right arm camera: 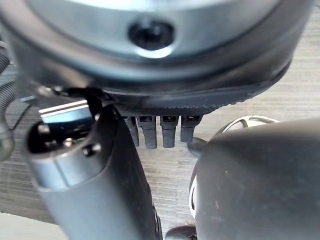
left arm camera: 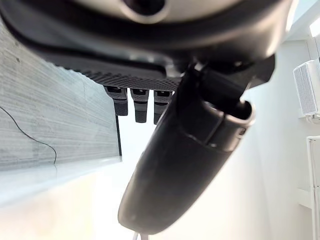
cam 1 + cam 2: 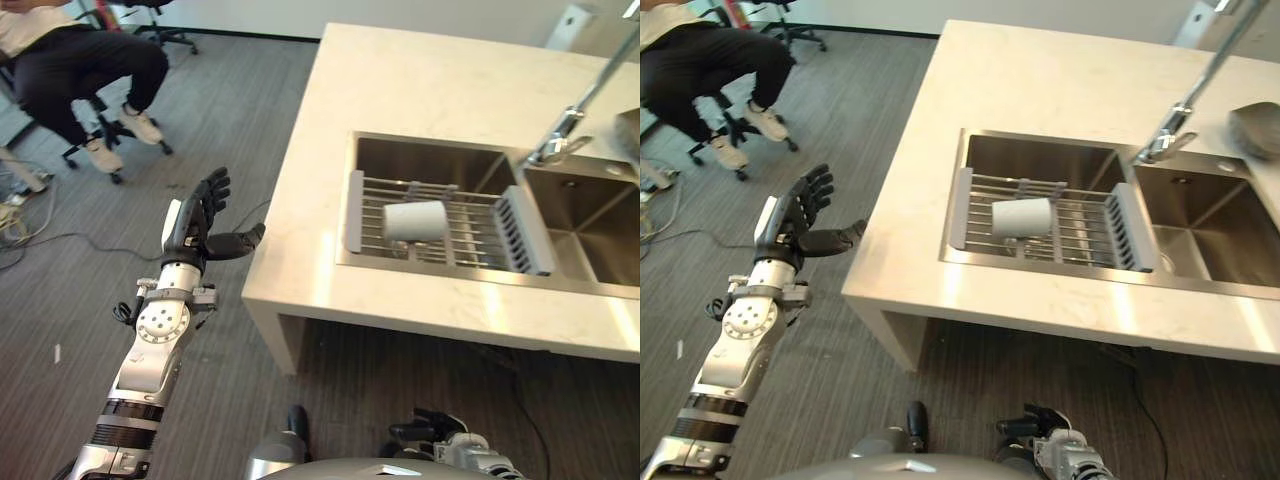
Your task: Place the dishes in the dishwasher.
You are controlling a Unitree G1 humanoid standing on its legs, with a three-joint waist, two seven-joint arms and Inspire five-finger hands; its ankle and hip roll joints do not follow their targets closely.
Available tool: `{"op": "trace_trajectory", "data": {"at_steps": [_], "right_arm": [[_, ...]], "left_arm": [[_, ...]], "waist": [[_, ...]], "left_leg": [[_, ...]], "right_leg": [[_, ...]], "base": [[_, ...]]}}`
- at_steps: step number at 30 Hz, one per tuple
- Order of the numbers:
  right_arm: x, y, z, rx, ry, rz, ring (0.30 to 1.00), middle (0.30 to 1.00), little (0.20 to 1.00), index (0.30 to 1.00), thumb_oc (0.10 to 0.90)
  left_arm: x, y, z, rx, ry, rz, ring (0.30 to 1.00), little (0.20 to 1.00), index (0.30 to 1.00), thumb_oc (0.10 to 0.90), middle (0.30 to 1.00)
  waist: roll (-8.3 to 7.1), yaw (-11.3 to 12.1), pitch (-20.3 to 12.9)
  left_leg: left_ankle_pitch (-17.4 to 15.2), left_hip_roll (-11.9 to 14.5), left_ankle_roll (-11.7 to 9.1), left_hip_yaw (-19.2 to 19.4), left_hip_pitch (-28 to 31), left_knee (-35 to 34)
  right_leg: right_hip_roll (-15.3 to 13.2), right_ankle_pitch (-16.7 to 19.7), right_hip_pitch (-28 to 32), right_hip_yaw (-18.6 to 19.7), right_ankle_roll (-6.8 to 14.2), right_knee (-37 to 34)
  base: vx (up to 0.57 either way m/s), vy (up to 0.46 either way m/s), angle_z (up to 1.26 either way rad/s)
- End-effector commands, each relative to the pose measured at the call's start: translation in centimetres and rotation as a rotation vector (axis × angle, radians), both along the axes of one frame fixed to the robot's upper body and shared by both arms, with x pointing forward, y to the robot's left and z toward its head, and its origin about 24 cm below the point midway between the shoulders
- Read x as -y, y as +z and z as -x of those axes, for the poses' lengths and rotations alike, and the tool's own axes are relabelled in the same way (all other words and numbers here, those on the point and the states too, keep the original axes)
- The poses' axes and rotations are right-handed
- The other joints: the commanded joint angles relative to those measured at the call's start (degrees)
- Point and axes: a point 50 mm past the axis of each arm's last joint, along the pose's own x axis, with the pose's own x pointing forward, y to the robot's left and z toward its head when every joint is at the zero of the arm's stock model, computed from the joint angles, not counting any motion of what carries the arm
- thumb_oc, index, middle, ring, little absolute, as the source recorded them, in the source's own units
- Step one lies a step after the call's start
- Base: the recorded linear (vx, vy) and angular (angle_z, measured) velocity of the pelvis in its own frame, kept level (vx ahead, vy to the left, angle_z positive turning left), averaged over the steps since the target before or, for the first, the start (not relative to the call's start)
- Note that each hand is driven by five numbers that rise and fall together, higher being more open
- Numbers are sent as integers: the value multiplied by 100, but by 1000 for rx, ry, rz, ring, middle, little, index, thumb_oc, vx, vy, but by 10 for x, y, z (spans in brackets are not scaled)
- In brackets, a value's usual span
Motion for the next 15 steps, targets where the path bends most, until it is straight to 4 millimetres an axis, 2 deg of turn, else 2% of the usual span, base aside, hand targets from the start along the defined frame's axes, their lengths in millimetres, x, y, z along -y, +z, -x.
{"op": "trace_trajectory", "data": {"at_steps": [1,2,3,5,7,8,9,10,11,12,13,14,15], "right_arm": [[17,5,-4,18,28,52,900,900,900,900,800],[19,5,-4,22,23,59,900,900,900,900,800],[24,7,-3,26,10,65,900,900,900,900,800],[30,8,-4,25,-7,73,900,900,900,900,800],[32,9,-6,23,-6,77,900,900,900,900,800],[32,9,-6,23,-6,76,900,900,900,900,800],[32,9,-9,17,16,81,900,900,900,900,800],[31,8,-7,11,25,80,900,900,900,900,800],[31,8,-7,11,25,80,900,900,900,900,800],[27,8,-9,12,44,72,900,900,900,900,800],[23,8,-11,4,75,72,900,900,900,900,800],[24,7,-9,-4,97,76,900,900,900,900,800],[24,7,-9,-4,98,77,900,900,900,900,800]], "left_arm": [[8,58,-1,295,-48,-23,900,900,900,800,900],[8,59,-2,297,-55,-22,900,900,900,800,900],[8,62,-4,303,-62,-25,900,900,900,800,900],[6,64,-6,304,-57,-25,900,900,900,800,900],[2,65,-7,303,-43,-29,900,900,900,800,900],[2,65,-7,304,-43,-29,900,900,900,800,900],[-8,63,-6,294,-1,-31,900,900,900,800,900],[-11,61,-6,282,12,-31,900,900,900,800,900],[-11,61,-6,282,12,-32,900,900,900,800,900],[-14,60,-6,270,17,-45,900,900,900,800,900],[-19,57,-6,246,29,-66,900,900,900,800,900],[-20,54,-7,232,33,-64,900,900,900,800,900],[-21,54,-7,231,33,-63,900,900,900,800,900]], "waist": [[286,214,-162],[273,236,-174],[228,259,-213],[153,324,-295],[90,408,-339],[91,412,-338],[24,473,-373],[-2,502,-385],[3,505,-391],[-3,539,-432],[42,556,-491],[96,503,-499],[118,483,-503]], "left_leg": [[-736,202,-307,-389,139,540],[-719,264,-341,-413,104,541],[-684,354,-418,-495,-5,588],[-699,475,-559,-637,-124,720],[-750,634,-709,-742,-210,905],[-768,640,-713,-740,-218,929],[-742,870,-873,-807,-187,979],[-668,1008,-981,-796,-162,941],[-660,1021,-990,-793,-156,926],[-549,1209,-1115,-776,-137,879],[-193,1649,-1267,-816,-155,745],[58,1821,-1299,-870,-167,713],[79,1848,-1316,-892,-167,693]], "right_leg": [[5,-193,-331,-156,12,668],[-149,-186,-261,-94,-15,602],[-427,-17,-127,198,5,430],[-786,247,17,566,74,73],[-1079,610,93,730,192,-328],[-1071,628,109,727,196,-362],[-1112,746,75,817,304,-558],[-1052,673,55,806,343,-568],[-1040,667,50,808,343,-562],[-912,446,83,700,343,-657],[-554,71,149,608,343,-757],[-378,-64,184,604,302,-775],[-348,-71,193,582,291,-775]], "base": [[-12,-157,-3],[10,-280,-3],[28,-421,2],[59,-447,23],[46,-365,26],[79,-491,11],[81,-480,15],[80,-485,11],[49,-325,5],[98,-469,-25],[128,-599,-28],[97,-450,-5],[44,-277,25]]}}
